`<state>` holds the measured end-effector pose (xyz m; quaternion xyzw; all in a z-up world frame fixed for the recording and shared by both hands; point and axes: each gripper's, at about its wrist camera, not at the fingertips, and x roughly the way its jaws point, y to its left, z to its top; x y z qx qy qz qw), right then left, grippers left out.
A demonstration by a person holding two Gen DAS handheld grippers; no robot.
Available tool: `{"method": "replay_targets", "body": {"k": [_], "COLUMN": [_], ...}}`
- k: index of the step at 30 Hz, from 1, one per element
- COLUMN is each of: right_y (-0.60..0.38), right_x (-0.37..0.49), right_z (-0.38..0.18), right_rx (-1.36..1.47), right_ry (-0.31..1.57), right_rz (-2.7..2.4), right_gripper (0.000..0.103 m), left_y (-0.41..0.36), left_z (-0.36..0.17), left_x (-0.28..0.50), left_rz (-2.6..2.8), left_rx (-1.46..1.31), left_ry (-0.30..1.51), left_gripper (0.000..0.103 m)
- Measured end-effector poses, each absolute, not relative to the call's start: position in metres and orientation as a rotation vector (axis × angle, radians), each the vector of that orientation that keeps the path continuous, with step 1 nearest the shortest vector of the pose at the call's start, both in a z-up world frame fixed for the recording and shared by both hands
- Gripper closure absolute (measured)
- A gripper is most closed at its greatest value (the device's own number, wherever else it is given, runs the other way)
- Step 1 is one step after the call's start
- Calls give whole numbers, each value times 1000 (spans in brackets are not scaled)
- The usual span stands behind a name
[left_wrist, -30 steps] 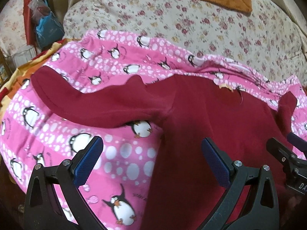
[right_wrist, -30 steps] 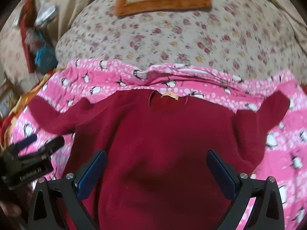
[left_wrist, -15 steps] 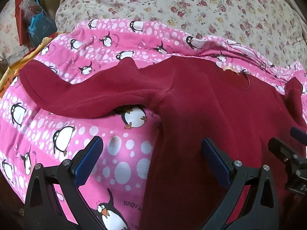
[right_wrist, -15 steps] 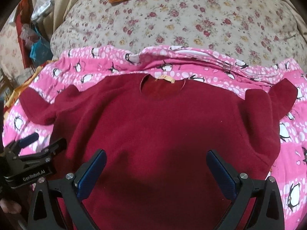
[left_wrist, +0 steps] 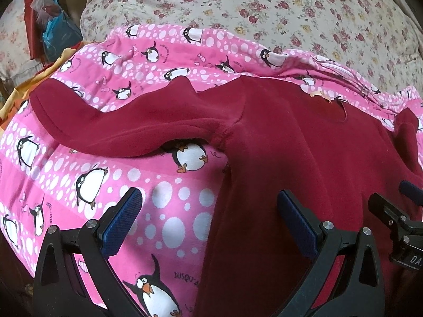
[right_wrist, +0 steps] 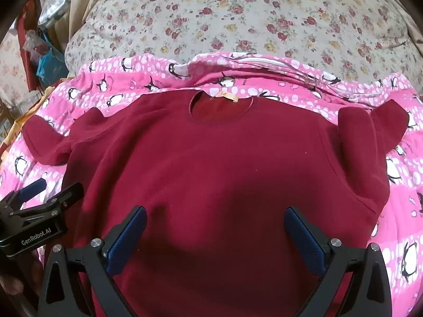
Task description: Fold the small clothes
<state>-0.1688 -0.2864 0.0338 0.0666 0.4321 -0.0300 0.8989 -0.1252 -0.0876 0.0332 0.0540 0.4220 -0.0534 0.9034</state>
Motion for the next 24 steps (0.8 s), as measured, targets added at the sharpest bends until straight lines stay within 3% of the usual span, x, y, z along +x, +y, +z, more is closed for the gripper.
{"method": "replay_targets", "body": {"k": [24], "right_y": [-284], "right_x": [-166], "right_z": [29], "right_rx": [101], "right_ry": [916], "right_rz": [-69], "right_gripper": [0], "left_y": [-89], "left_z": [31], "left_x": [-125], "left_rz": [-114], "left_rx": [109], "left_ry": [875], "left_gripper": [1]}}
